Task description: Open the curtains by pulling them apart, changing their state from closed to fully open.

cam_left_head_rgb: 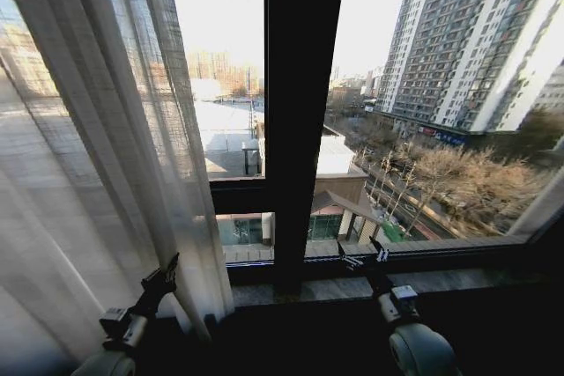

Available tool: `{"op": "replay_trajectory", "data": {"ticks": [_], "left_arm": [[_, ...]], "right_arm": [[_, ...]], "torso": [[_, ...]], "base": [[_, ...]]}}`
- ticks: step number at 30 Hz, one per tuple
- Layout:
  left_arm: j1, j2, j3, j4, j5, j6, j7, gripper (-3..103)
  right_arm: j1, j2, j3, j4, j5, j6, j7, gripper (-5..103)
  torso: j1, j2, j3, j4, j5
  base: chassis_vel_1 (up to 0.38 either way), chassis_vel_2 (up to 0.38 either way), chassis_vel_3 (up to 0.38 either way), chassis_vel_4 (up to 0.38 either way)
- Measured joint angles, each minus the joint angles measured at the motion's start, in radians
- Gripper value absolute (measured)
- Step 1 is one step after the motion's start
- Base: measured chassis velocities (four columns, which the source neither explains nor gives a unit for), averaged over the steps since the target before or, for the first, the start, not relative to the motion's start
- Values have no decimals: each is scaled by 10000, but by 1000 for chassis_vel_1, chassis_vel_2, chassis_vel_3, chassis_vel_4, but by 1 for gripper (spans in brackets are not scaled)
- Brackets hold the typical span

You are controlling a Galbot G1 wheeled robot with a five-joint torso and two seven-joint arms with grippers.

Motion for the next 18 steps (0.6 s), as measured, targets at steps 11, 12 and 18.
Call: {"op": "replay_trajectory", "data": {"ticks": [11,12,18], "left_arm": [[292,-147,-36,-313,135,-86,-5,0],[358,-182,-53,-354,167,-140,-4,0],[540,-308,-85,-467,238,-239,-4,0]], "right_arm": [[-153,-5,3,186,-2,58,-48,100],[-219,2,1,203,-5,106,-82,100],[-350,3,3,243,-19,232,-155,100]], "torso": [[1,0,1,2,3],[0,0,0,-1,2],[0,1,0,0,-1]], "base": [[283,295,-287,-278],[324,340,-333,-320],[346,337,-360,-347]]}}
